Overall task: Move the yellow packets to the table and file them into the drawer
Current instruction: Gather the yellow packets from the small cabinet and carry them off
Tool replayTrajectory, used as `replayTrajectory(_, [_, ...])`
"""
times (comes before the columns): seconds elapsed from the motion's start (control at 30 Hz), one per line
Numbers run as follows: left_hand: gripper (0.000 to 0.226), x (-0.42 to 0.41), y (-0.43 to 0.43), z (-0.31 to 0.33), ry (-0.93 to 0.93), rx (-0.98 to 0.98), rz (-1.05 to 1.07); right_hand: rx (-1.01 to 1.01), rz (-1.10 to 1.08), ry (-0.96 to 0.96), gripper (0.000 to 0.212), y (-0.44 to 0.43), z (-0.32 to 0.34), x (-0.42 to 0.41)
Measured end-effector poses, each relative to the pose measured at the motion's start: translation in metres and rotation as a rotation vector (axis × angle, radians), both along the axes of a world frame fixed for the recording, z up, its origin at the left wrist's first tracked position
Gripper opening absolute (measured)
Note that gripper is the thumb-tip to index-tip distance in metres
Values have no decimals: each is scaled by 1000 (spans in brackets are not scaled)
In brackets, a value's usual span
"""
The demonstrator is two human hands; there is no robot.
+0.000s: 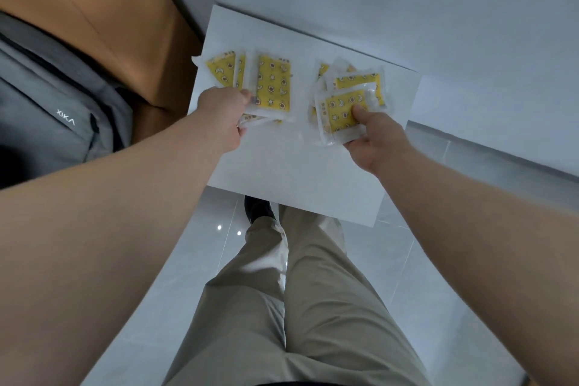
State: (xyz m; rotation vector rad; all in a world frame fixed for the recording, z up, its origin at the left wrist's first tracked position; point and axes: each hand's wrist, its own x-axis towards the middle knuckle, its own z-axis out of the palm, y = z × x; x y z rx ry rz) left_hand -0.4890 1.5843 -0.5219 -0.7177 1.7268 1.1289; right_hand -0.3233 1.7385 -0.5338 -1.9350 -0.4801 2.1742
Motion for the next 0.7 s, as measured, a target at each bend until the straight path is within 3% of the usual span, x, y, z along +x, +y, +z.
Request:
replayTrajectory(0.17, [31, 14, -15, 39, -11, 22, 23, 24, 57, 48, 23, -2, 40, 24])
replayTrajectory(0.37, [30, 28, -26, 123, 42, 141, 26, 121, 134, 147, 40, -9, 122, 39])
replayTrajectory(0.53, [21, 42, -35, 197, 84, 214, 7, 246, 121, 205, 36, -19, 196, 60])
replayTrajectory(0.7, [28, 57, -41, 256, 91, 380, -12, 360, 81, 245, 35, -37, 255, 83])
